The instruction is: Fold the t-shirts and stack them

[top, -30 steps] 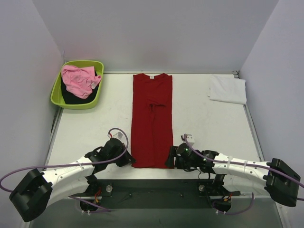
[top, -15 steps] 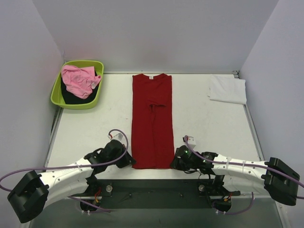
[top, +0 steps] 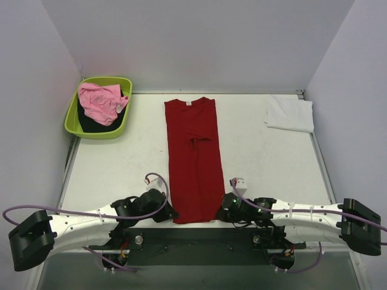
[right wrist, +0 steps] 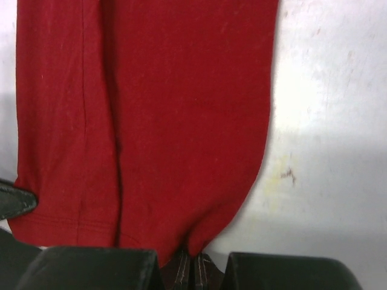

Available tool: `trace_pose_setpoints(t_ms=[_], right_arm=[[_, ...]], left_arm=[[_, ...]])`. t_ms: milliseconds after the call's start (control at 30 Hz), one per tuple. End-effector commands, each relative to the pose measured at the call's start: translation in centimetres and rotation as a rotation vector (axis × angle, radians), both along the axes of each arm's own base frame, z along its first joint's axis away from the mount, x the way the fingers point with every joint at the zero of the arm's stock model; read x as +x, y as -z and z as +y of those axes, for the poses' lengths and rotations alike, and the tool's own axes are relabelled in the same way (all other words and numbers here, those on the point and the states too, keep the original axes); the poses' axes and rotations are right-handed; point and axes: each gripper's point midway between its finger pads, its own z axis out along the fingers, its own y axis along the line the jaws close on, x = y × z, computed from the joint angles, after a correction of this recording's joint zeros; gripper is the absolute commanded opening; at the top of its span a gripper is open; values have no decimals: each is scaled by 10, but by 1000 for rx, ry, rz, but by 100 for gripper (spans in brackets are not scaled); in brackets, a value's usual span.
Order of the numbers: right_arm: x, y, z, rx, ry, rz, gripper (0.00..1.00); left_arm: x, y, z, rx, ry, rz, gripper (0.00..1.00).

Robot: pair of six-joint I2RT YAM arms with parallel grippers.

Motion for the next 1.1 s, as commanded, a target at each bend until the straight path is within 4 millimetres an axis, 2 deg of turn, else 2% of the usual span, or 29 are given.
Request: trace_pose_setpoints(t_ms=[0, 133, 267, 567, 767, 933, 1000, 1067], right_arm=[[-13, -3, -17, -72, -5, -20, 0], [-8, -17, -24, -82, 8, -73, 0], [-1, -37, -21, -61, 5, -118, 0], [16, -57, -15, -85, 10, -197, 0], [42, -74, -14, -117, 55, -246, 0], [79, -96, -18, -145, 86, -312, 0], [93, -102, -22, -161, 97, -333, 0], [104, -108, -15, -144, 95, -339, 0]], left_arm=[[-13, 3, 3, 38, -18, -5, 0], [-11, -12, 2, 34, -26, -36, 0], [-3, -34, 0, 31, -34, -78, 0], [14, -67, -7, 29, -56, -156, 0], [37, -83, -12, 51, -57, -197, 0], [71, -96, -7, 50, -98, -223, 0], [84, -95, -2, 74, -108, -232, 0], [92, -96, -4, 73, -97, -241, 0]])
